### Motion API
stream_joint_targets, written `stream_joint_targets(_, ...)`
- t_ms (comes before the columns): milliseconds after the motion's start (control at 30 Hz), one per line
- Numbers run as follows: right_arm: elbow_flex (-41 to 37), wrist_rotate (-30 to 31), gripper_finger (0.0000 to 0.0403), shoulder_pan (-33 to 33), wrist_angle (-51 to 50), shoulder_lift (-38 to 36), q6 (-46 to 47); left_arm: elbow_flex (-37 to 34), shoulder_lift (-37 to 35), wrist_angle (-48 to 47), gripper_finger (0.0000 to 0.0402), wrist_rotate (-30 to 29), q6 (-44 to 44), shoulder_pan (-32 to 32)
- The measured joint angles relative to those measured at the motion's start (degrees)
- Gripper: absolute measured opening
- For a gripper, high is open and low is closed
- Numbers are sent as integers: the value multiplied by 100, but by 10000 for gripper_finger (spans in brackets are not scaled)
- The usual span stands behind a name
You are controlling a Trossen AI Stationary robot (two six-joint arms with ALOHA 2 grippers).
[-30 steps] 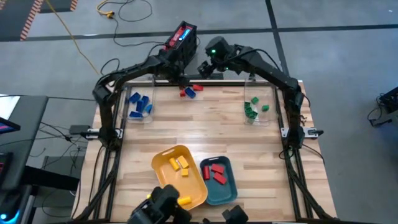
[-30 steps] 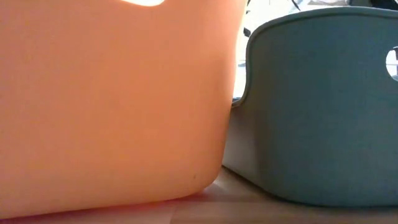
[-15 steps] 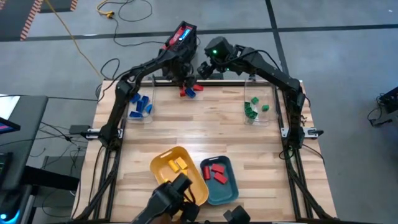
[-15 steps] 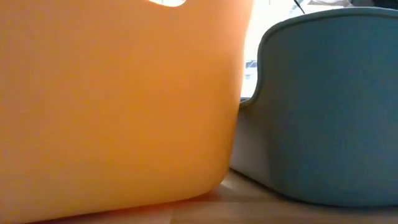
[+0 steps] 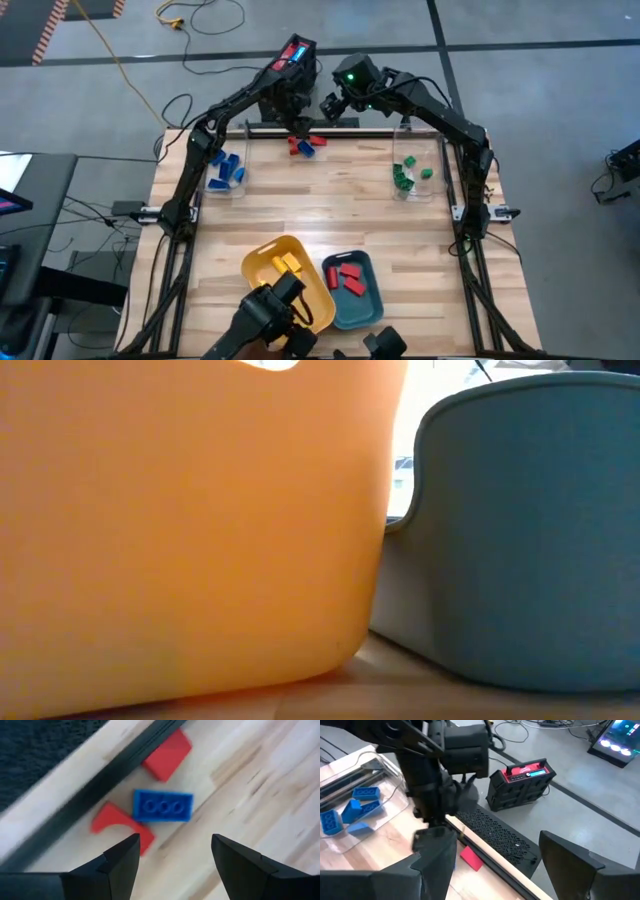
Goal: Sort blocks
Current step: Put the red block into the blue bin
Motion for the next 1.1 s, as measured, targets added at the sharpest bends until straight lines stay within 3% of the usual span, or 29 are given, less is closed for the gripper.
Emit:
stream_joint_targets(200,0,-139,298,-17,65,0,-2,82,7,-560,221,-369,1778,50)
stream_joint_targets(467,0,-297,298,-20,166,0,-126,82,9,-548,197,-1092,2691,107)
stream_joint_targets(667,0,-572,298,-18,397,0,-299,82,9,-374,194,-2060,3407,79)
stream_joint_targets(900,0,-592,298,-67,388,0,-407,80,9,71,194,-1918,4577,-55)
stream_joint_targets(1100,0,-597,298,-6,380,0,-404,20,91,209,194,-1802,5065,-80)
